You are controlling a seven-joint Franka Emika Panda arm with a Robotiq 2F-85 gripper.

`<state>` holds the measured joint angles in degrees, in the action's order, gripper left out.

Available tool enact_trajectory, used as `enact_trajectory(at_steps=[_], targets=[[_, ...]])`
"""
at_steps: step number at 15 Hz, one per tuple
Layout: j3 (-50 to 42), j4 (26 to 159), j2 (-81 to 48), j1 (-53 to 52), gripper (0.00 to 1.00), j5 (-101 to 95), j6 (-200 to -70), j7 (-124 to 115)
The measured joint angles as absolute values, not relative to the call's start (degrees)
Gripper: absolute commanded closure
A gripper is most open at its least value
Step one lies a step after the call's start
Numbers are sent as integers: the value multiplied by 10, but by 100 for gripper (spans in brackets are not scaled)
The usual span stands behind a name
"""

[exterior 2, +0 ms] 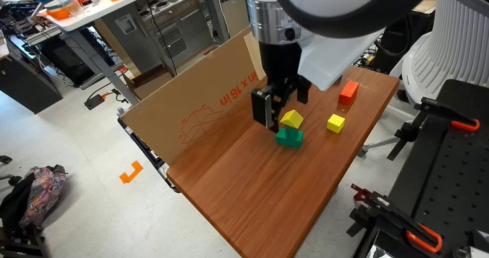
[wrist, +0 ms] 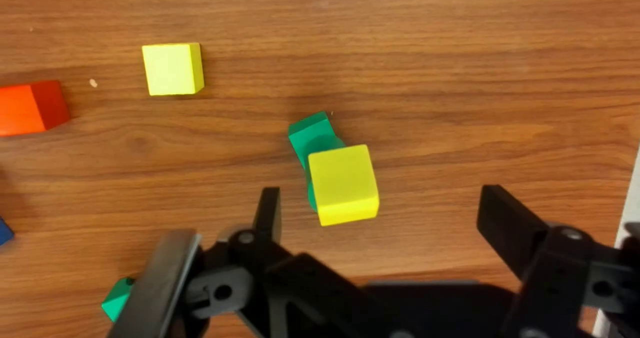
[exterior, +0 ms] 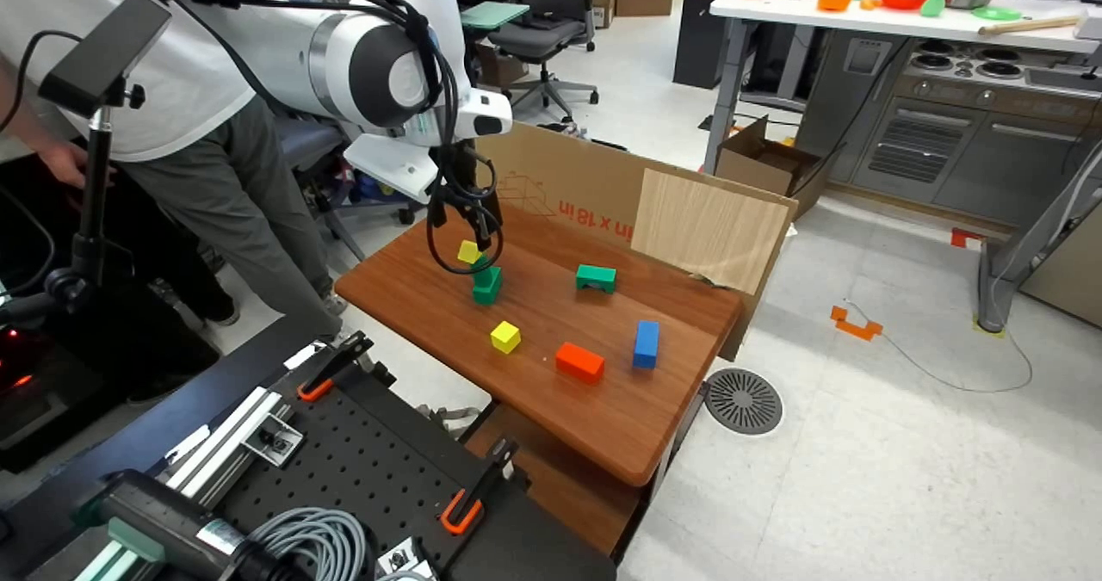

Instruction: Put the yellow triangular block on the cube

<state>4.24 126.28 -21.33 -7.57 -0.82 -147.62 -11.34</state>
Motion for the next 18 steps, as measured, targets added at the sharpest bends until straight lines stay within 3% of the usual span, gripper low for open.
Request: enact_trajectory(at_steps=[8,10,18], targets=[[34,1233,-243,-80,0,-9,-1444,-127],[33,1225,-248,-80,26,-9,-1436,-128],[30,1210,-260,-82,88,-9,-1426,-135]])
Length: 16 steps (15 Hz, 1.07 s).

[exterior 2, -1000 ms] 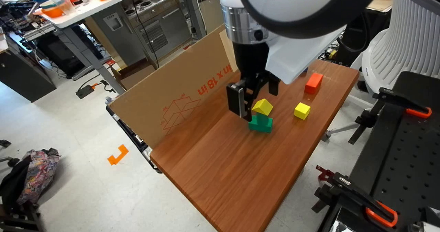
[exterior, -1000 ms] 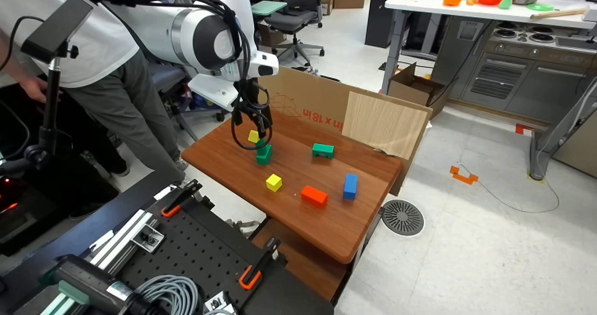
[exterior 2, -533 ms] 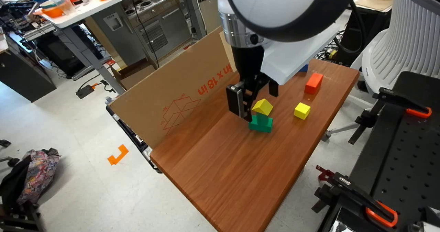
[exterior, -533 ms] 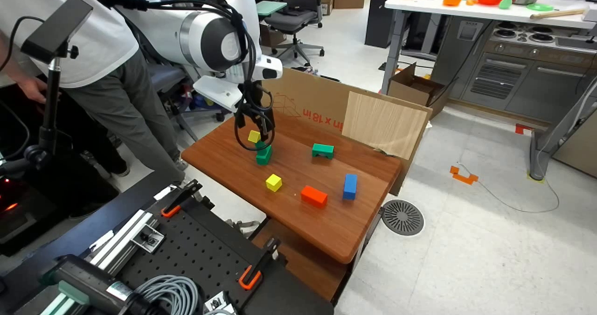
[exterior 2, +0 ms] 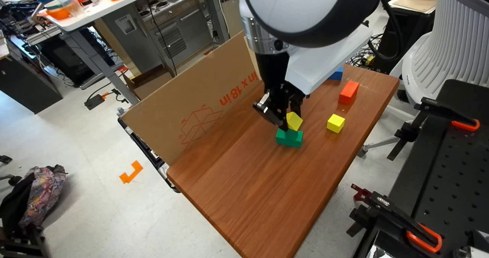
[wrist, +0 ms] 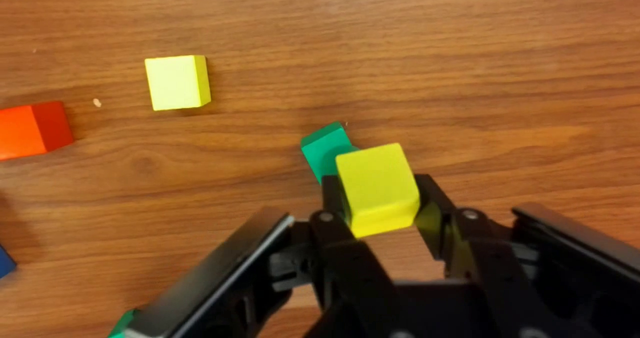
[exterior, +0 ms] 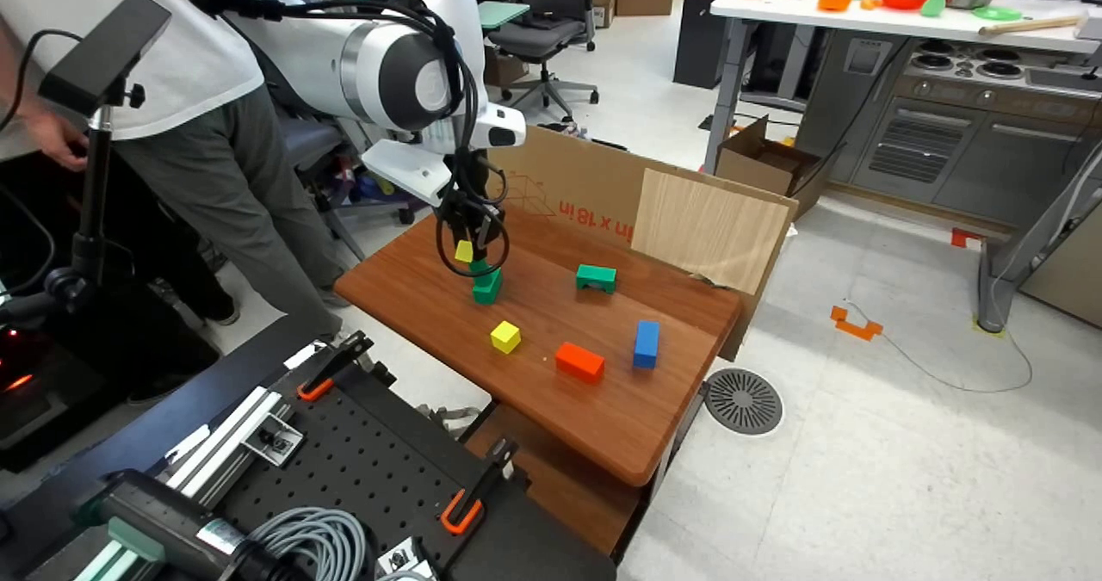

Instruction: Put the yellow triangular block on the cube

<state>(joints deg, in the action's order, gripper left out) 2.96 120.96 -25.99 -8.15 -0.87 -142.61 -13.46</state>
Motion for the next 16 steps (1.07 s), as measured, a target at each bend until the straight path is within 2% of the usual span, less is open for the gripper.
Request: enact_trajectory(at_steps=[8,16], targets=[[29,1194,-240,-72,91,4,-1365,-120],[10,1235,-173,-11,91,14,-1293,-32]])
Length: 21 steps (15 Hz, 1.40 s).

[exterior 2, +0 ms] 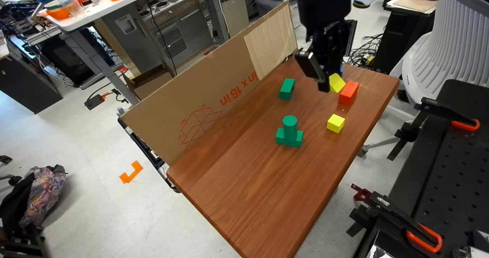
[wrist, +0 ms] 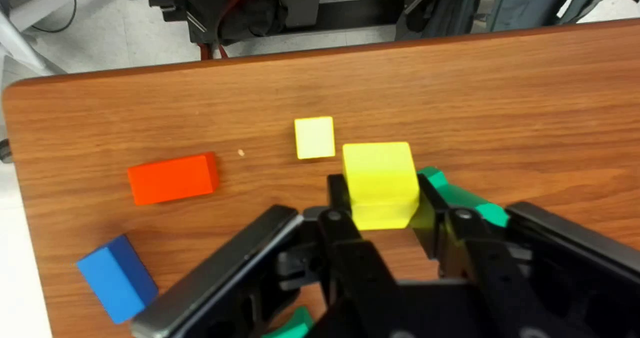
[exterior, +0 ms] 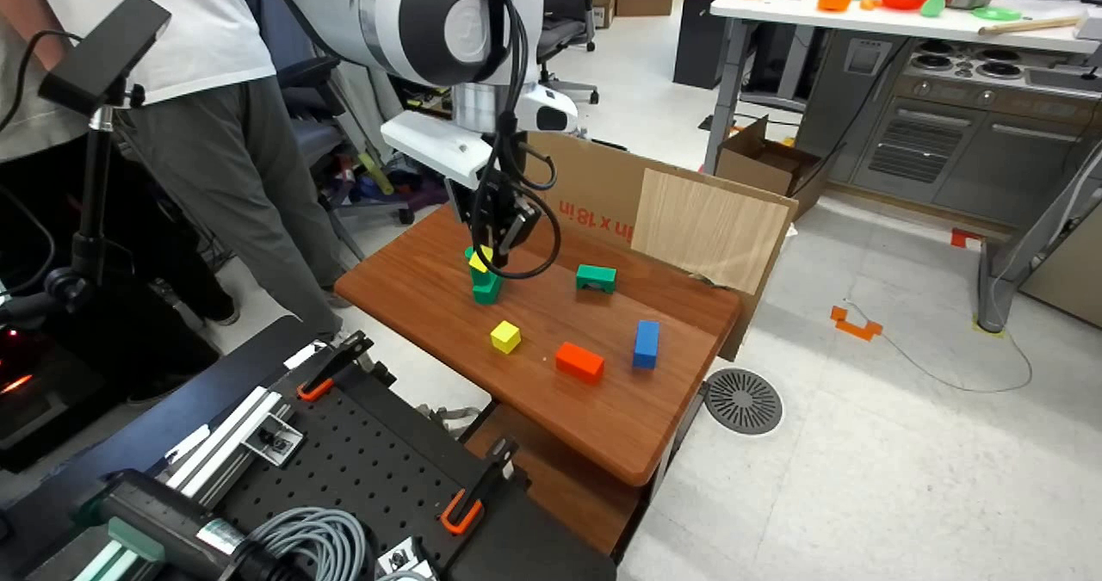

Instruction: Put the yellow triangular block on the cube

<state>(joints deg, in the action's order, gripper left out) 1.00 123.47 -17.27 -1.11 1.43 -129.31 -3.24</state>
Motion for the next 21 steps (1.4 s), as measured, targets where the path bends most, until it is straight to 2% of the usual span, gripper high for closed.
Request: enact_trajectory(at_steps=[9,16,21], targets=[[-25,1283,-197,12,91,-9,-1313,-17],[-21,1298,-235,11,91,-8,-1437,-17],[-11,1302,-254,11,91,-6,-1468,-17]])
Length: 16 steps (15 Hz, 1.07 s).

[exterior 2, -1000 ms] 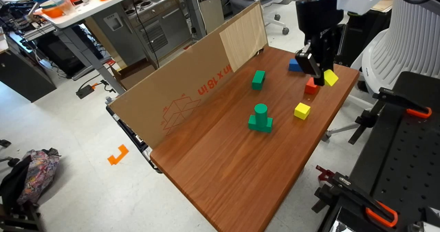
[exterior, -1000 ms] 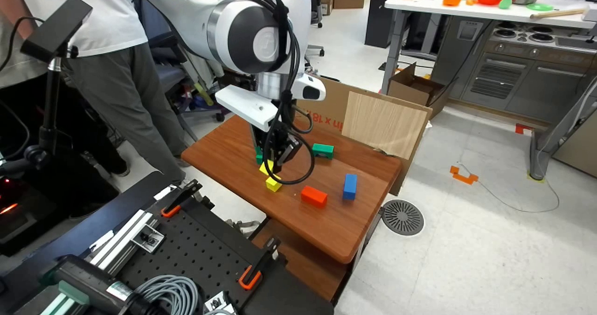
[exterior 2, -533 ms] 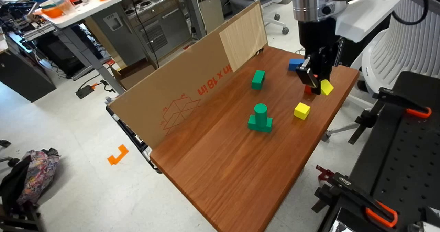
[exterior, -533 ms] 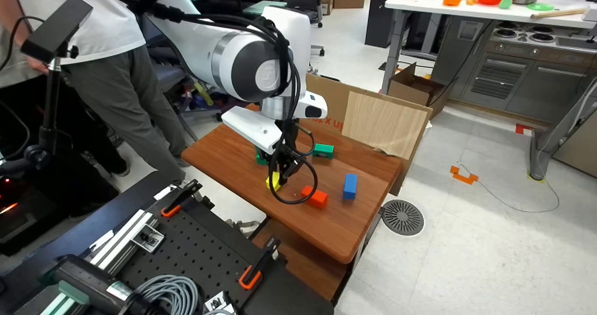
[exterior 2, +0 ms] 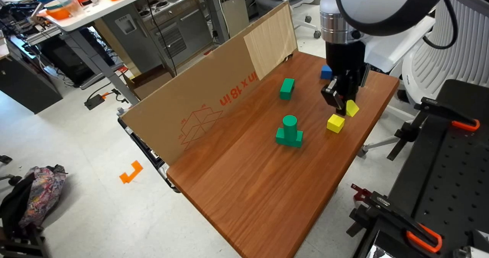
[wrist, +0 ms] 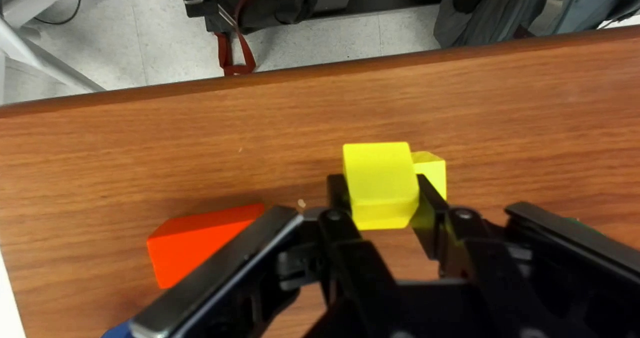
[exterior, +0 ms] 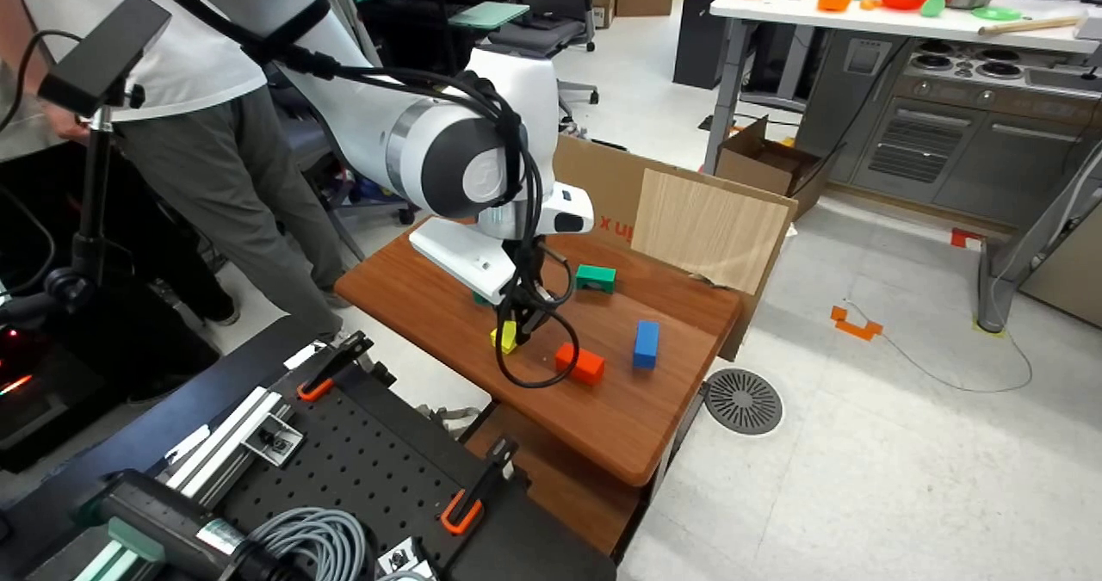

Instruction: Put the yellow triangular block on the cube

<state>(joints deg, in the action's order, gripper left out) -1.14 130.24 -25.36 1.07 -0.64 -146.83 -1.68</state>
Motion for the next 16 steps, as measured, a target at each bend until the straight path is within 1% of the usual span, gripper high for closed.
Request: enact_trajectory(at_steps=[16], targets=[[7,1302,-265,-4,91,-6,-1486,-19]])
